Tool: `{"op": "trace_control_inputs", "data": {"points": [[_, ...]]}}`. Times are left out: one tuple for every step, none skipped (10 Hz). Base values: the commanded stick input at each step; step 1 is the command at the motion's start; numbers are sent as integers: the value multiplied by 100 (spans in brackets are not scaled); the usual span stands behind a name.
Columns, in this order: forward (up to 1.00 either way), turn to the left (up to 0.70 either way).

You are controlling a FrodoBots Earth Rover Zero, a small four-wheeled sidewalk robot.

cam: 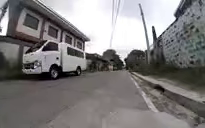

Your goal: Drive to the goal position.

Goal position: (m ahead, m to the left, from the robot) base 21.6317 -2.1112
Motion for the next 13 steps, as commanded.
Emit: {"op": "trace_control_inputs", "data": {"points": [[100,0],[100,0],[100,-12],[100,-36],[100,-39],[100,-22],[100,0],[100,0],[100,0],[100,-1],[100,-6],[100,-39],[100,-40]]}}
